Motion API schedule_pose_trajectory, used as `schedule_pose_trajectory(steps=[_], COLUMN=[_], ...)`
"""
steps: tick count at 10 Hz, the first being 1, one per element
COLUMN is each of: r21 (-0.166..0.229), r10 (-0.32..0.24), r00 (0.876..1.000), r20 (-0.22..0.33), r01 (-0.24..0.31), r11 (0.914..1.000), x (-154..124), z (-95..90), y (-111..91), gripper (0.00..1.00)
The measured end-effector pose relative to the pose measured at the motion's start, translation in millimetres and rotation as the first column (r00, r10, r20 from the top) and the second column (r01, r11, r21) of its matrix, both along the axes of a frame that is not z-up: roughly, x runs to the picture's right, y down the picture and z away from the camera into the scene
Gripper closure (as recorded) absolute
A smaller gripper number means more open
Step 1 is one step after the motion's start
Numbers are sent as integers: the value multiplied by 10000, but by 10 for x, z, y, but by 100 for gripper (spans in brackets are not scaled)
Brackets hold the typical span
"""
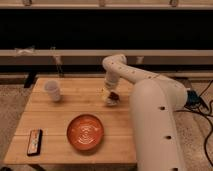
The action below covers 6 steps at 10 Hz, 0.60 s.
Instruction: Place the pepper on the white sponge
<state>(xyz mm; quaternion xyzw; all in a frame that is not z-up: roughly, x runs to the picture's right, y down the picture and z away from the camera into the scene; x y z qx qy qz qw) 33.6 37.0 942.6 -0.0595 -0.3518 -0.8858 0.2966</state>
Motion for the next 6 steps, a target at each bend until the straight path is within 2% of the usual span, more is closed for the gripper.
schedule_pose_trajectory(steps=[2, 6], r21=[0, 557], r10=[52, 413], r00=[10000, 9991], r20=[-80, -13], r01=[-52, -412], r11=[10000, 9976], x=[23, 94], z=[-3, -106], y=[7, -107], gripper=[20, 20])
